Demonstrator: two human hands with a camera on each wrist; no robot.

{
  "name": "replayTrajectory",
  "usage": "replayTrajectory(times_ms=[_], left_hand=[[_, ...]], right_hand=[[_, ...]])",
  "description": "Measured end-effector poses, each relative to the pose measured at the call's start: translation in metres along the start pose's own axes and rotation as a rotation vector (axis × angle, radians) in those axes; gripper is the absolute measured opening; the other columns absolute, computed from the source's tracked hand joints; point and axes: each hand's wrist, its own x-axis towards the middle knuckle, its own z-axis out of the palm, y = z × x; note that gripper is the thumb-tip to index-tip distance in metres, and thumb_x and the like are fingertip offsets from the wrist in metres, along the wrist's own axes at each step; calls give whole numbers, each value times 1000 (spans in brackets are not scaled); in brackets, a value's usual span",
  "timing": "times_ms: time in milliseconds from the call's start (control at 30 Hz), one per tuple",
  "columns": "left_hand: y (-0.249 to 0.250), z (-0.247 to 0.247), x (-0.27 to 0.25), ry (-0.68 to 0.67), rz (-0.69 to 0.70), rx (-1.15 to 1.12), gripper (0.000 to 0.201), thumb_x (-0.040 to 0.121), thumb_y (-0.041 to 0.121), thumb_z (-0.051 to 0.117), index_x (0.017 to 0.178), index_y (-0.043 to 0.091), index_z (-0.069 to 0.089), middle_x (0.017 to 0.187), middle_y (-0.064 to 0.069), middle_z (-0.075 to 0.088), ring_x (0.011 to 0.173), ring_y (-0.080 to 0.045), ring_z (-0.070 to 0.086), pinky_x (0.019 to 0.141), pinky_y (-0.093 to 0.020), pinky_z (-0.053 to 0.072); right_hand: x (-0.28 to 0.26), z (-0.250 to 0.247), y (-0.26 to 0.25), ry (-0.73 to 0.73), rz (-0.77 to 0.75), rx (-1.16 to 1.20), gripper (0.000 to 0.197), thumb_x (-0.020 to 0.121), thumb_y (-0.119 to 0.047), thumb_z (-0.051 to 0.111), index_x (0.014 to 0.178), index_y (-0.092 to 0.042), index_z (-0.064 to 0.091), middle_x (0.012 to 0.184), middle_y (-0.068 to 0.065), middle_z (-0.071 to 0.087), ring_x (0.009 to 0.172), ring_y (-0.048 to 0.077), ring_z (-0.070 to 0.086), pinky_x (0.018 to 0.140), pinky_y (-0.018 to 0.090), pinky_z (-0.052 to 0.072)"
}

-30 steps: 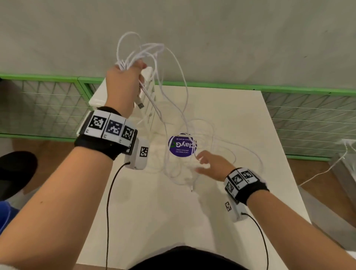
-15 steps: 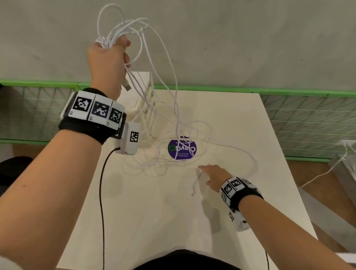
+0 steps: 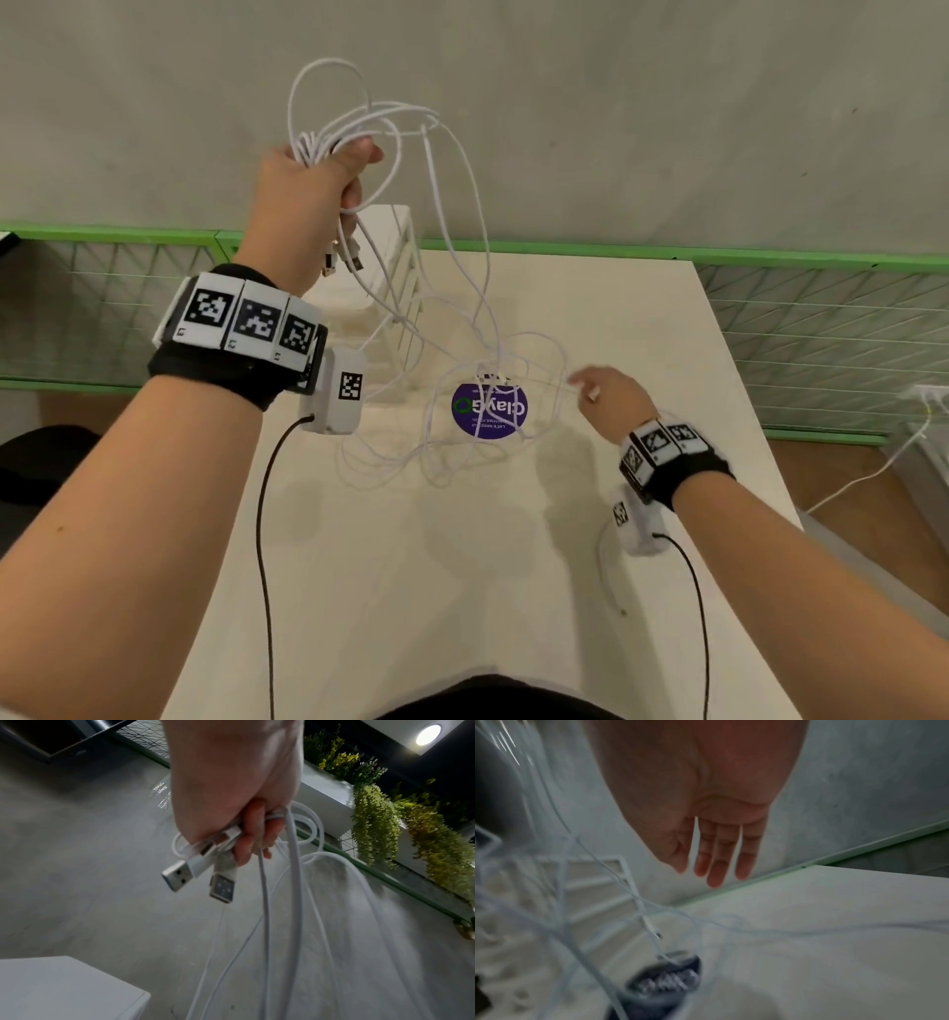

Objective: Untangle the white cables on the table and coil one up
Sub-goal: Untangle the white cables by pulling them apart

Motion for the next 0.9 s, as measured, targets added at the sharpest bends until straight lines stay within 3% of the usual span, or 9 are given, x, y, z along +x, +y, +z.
replayTrajectory(times_ms=[67, 200, 267, 367, 433, 533, 667, 800, 900], left_hand=[[5, 2, -4, -44, 27, -16, 15, 93, 28, 60, 86, 18, 69, 46, 8, 46, 38, -11, 39, 40, -25, 40], [13, 4, -10, -90, 68, -68, 20, 94, 23, 59, 78, 22, 70, 45, 7, 44, 36, -12, 39, 36, -24, 42], [16, 5, -14, -115, 75, -92, 30, 94, 21, 59, 68, 27, 71, 44, 7, 43, 35, -13, 38, 35, -24, 41], [18, 6, -20, -156, 104, -94, 27, 93, 20, 60, 69, 24, 72, 44, 6, 42, 36, -15, 36, 35, -24, 39], [18, 8, -23, -122, 126, -78, 21, 90, 19, 62, 71, 16, 69, 42, 5, 41, 35, -16, 34, 35, -24, 35], [19, 5, -22, 69, 96, -112, 20, 89, 18, 65, 71, 9, 64, 39, 8, 41, 33, -13, 34, 34, -22, 33], [17, -16, -9, 325, 39, -226, 25, 85, 20, 70, 98, 3, 58, 44, 11, 43, 36, -9, 34, 38, -22, 31], [4, -13, -12, 321, 7, -129, 23, 84, 20, 71, 78, 11, 50, 50, 8, 43, 39, -8, 36, 41, -22, 32], [-4, -2, -13, 291, -51, -42, 26, 84, 22, 70, 72, 16, 48, 55, 3, 45, 40, -9, 39, 40, -21, 33]], right_hand=[[8, -9, -33, 114, -155, 264, 43, 89, -17, 60, 130, -21, 50, 121, 2, 57, 97, 14, 55, 90, 31, 45], [20, -16, -93, -10, -332, 448, 64, 89, -16, 62, 144, -24, 30, 142, 0, 44, 126, 13, 42, 100, 25, 33], [20, -15, -109, -58, -400, 433, 49, 91, -18, 59, 137, -24, 43, 139, -1, 49, 127, 14, 44, 104, 26, 33], [15, 1, -115, -239, -463, 403, 17, 94, -23, 54, 108, -20, 64, 107, -2, 67, 104, 18, 61, 96, 35, 47], [9, 17, -113, -372, -429, 399, 11, 94, -23, 53, 95, -18, 63, 85, 1, 70, 86, 23, 66, 87, 41, 53], [-1, 36, -93, -349, -343, 274, 16, 95, -22, 50, 94, -10, 61, 76, 12, 64, 71, 23, 58, 80, 41, 50], [-7, 41, -23, -290, -86, 160, 22, 97, -31, 44, 85, -23, 61, 67, -8, 53, 72, 20, 54, 70, 31, 42], [-6, 20, 27, -162, 91, 62, 27, 97, -32, 45, 97, -15, 67, 91, 6, 61, 88, 27, 57, 70, 27, 35], [-5, -5, 21, -43, 76, 252, 25, 95, -27, 49, 95, -13, 69, 82, 3, 61, 76, 21, 53, 69, 30, 41]])
